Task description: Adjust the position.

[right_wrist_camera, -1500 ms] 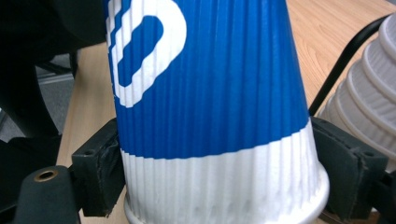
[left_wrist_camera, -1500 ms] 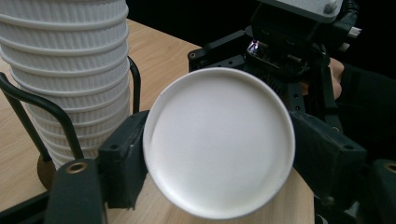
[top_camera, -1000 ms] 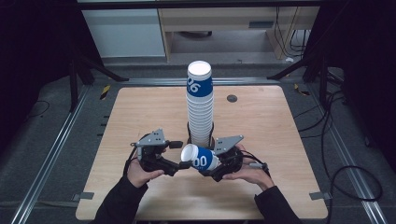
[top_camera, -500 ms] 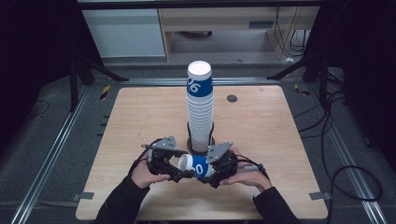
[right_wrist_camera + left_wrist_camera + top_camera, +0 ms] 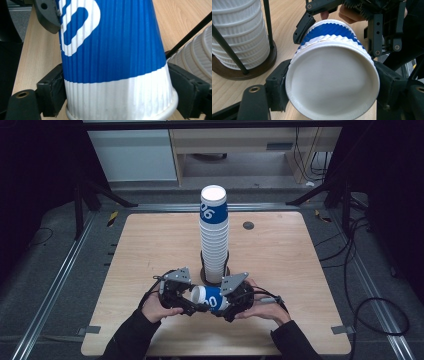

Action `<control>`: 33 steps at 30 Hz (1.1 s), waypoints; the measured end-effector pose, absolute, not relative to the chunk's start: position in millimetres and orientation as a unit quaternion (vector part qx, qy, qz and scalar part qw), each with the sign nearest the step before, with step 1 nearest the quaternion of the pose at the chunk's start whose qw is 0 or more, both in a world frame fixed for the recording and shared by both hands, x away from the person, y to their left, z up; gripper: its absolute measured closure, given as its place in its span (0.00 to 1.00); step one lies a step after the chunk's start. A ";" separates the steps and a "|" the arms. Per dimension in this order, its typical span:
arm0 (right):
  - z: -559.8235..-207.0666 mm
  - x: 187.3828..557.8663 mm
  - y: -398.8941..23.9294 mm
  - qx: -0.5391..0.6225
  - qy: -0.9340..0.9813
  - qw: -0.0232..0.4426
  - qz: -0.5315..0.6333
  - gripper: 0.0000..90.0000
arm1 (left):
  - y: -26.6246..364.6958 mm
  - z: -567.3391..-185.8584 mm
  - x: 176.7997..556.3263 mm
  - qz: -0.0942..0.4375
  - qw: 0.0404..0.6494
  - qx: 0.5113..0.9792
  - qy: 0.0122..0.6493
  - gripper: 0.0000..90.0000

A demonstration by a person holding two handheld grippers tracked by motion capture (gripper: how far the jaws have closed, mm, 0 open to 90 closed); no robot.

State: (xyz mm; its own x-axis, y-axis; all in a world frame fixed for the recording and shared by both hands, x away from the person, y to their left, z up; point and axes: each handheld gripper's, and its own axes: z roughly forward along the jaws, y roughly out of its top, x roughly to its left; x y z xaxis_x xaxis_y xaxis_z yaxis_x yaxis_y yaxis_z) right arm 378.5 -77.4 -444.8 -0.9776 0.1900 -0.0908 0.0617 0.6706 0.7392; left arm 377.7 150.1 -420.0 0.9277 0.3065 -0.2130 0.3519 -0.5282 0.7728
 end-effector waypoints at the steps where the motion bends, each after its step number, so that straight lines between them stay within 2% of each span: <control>1: -444.8 378.4 -77.3 0.071 0.910 0.081 0.401 0.15 | 150.3 -419.7 377.5 -0.025 0.448 0.874 0.188 0.28; 10: -438.9 380.7 -81.0 0.095 0.901 0.071 0.418 0.09 | 155.7 -417.5 378.4 -0.018 0.455 0.870 0.190 0.29; 16: -425.3 381.8 -94.2 0.112 0.884 0.085 0.446 0.09 | 167.3 -411.3 379.5 -0.001 0.474 0.858 0.197 0.29; 24: -413.3 385.9 -116.8 0.141 0.858 0.092 0.485 0.09 | 186.0 -403.1 380.9 0.028 0.538 0.816 0.208 0.29; 27: -413.1 387.8 -122.0 0.151 0.848 0.080 0.501 0.09 | 190.0 -401.3 380.8 0.019 0.567 0.798 0.204 0.29; 33: -417.3 387.4 -115.9 0.145 0.848 0.059 0.506 0.09 | 185.2 -402.3 377.9 0.007 0.584 0.790 0.188 0.29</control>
